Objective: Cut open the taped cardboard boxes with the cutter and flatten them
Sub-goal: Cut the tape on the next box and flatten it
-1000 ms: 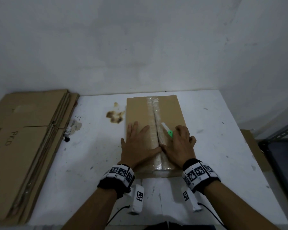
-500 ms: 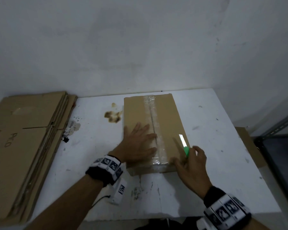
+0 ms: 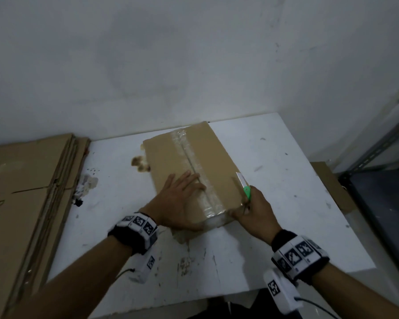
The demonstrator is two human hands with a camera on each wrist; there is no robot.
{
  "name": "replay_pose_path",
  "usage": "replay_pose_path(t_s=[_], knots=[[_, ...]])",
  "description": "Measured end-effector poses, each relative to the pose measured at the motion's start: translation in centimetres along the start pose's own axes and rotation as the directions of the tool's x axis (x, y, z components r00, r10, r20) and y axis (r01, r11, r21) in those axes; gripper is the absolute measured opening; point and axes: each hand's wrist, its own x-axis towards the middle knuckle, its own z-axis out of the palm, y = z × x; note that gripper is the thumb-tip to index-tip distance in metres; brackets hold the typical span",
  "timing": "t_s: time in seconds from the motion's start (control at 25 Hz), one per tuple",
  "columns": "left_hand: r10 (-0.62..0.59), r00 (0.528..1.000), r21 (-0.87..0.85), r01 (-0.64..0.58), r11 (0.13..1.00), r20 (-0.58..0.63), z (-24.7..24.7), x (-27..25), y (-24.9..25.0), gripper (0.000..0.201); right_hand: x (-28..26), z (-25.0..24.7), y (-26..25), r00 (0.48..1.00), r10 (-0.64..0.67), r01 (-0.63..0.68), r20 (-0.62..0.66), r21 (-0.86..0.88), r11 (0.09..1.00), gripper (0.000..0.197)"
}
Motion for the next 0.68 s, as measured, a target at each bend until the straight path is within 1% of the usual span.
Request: replay_pose_path(t_s=[0.08,0.16,0.24,0.28,0.32,0.4,0.48,0.56,0.6,0.68], knots=[[-0.137,0.987,-0.045,0.134,0.990,-0.082,0.9,-0.3,1.5,0.110,1.7,-0.7,0.0,1.000,0.014,-0.014,0.003,0.018,1.000,0.039],[-0.316,0.938,-0.096,0.305,0.948,-0.142,1.7,-0.6,3.6,0.108,3.2,-0.9,-0.2,0.999,0.039,-0.038,-0.026,0.021,0.999,0.042],[-0.458,0.879,-0.103,0.447,0.889,-0.134,2.2,-0.6,5.5,0.113,4.2,-0.8,-0.5,0.996,0.070,-0.071,-0.048,-0.008,0.997,0.043],[-0.498,0.859,-0.095,0.489,0.867,-0.122,2.2,-0.5,6.1,0.116,4.4,-0.6,-0.6,0.995,0.092,-0.094,-0.047,-0.032,0.995,0.043],[-0.513,0.850,-0.087,0.506,0.858,-0.122,1.8,-0.5,6.3,0.118,4.4,-0.5,-0.7,0.993,0.111,-0.113,-0.038,-0.049,0.992,0.041],[-0.486,0.861,-0.059,0.483,0.874,-0.154,0.6,-0.4,5.4,0.115,3.7,-0.4,-0.9,0.989,0.151,-0.151,0.000,-0.045,0.988,0.036],[-0.439,0.886,-0.055,0.436,0.898,-0.147,-0.3,0.0,3.7,0.108,2.5,-0.6,-0.9,0.974,0.219,-0.222,0.049,0.056,0.974,0.030],[-0.398,0.910,-0.103,0.388,0.916,-0.111,-0.6,0.7,2.3,0.098,1.1,-0.7,-0.7,0.947,0.301,-0.319,0.114,0.203,0.926,0.027],[-0.370,0.924,-0.132,0.356,0.925,-0.097,-0.5,1.1,1.9,0.093,0.5,-0.7,-0.6,0.935,0.323,-0.351,0.145,0.247,0.903,0.028],[-0.297,0.952,-0.170,0.281,0.944,-0.078,-0.1,2.2,1.8,0.086,-0.3,-0.5,-0.6,0.923,0.330,-0.375,0.196,0.277,0.885,0.029]])
